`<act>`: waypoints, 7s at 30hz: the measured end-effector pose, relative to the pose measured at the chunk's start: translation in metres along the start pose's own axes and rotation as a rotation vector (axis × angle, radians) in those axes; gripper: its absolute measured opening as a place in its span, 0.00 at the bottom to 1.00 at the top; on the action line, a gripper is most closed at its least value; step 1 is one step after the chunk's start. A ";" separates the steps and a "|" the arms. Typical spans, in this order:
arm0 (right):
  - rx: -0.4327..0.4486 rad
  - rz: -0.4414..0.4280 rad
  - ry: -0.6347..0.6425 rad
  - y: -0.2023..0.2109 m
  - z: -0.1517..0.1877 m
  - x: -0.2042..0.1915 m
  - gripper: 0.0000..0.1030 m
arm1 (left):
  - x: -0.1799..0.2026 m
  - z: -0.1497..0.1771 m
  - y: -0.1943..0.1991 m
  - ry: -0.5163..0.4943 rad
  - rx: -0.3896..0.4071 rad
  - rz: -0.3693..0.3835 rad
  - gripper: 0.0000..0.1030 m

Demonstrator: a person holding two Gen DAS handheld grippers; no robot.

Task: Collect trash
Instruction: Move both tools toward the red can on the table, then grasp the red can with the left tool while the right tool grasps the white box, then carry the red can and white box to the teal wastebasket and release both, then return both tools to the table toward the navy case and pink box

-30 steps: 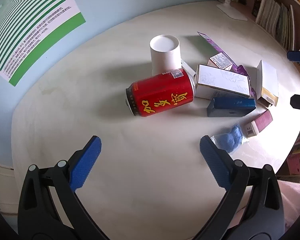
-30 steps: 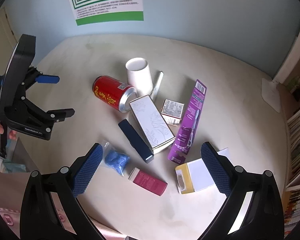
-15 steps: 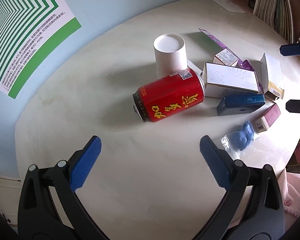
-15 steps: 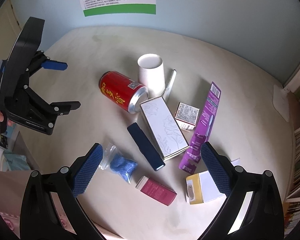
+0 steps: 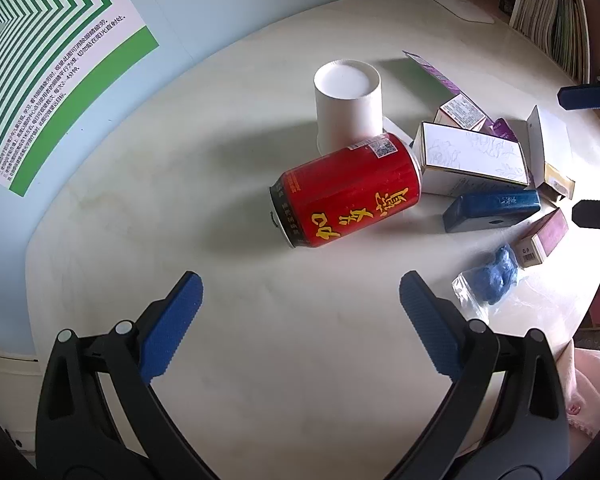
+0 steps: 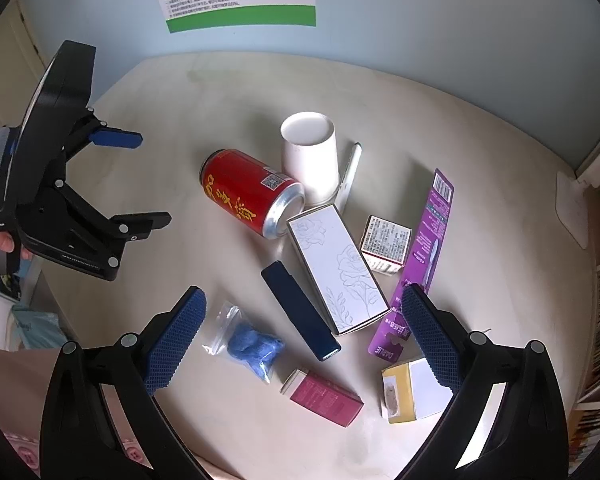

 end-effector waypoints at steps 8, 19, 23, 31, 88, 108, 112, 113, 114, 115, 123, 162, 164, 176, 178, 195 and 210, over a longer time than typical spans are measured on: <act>-0.004 -0.004 0.009 -0.001 -0.001 -0.001 0.94 | 0.000 0.000 0.000 0.001 -0.001 -0.006 0.94; -0.004 -0.010 0.025 0.000 0.002 -0.001 0.94 | 0.002 0.001 0.002 -0.007 0.001 -0.018 0.94; -0.005 -0.011 0.025 0.000 0.002 -0.001 0.94 | 0.004 0.001 0.004 -0.013 0.003 -0.024 0.94; -0.012 -0.014 0.025 -0.003 0.004 0.000 0.94 | 0.005 -0.001 0.003 -0.023 -0.001 -0.030 0.94; -0.267 -0.023 0.126 -0.105 -0.008 0.023 0.51 | 0.041 -0.048 -0.082 -0.495 0.040 0.077 0.73; -0.017 0.028 0.055 0.034 0.000 0.012 0.48 | 0.009 -0.033 -0.014 -0.351 0.141 0.057 0.71; 0.023 0.085 -0.011 0.060 0.013 0.007 0.48 | 0.017 -0.034 0.023 -0.360 0.208 0.085 0.71; 0.031 0.102 -0.039 0.071 0.025 0.007 0.47 | 0.023 -0.035 0.029 -0.371 0.223 0.089 0.71; 0.038 0.117 -0.057 0.078 0.034 0.006 0.47 | 0.029 -0.036 0.036 -0.386 0.239 0.097 0.71; 0.045 0.135 -0.082 0.087 0.044 0.007 0.48 | 0.036 -0.035 0.045 -0.402 0.255 0.104 0.71; 0.098 0.246 -0.300 0.137 0.149 0.013 0.48 | 0.113 -0.049 0.095 -0.572 0.370 0.203 0.71; 0.178 0.273 -1.213 0.089 0.644 -0.019 0.48 | 0.567 0.238 0.082 -1.263 0.117 0.443 0.71; 0.178 0.253 -1.253 0.073 0.656 -0.015 0.48 | 0.579 0.245 0.067 -1.281 0.095 0.427 0.71; 0.146 0.186 -1.350 0.018 0.700 0.016 0.70 | 0.624 0.260 -0.004 -1.249 -0.024 0.350 0.81; 0.135 0.205 -1.343 0.020 0.703 0.017 0.73 | 0.624 0.261 -0.007 -1.246 -0.053 0.360 0.85; 0.157 0.247 -1.213 0.089 0.680 -0.015 0.73 | 0.569 0.236 0.038 -1.094 -0.028 0.360 0.93; 0.173 0.238 -0.829 0.150 0.523 -0.016 0.80 | 0.414 0.136 0.107 -0.777 0.098 0.304 0.93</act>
Point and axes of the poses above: each gripper's, at about its wrist camera, not at the fingertips, and y roughly against the way its jaws point, x to its right, z to its underside, the point moved 2 cm from there along -y, roughly the way its jaws point, and after that the axes turned 9 degrees about -z, right-handed, at the moved point
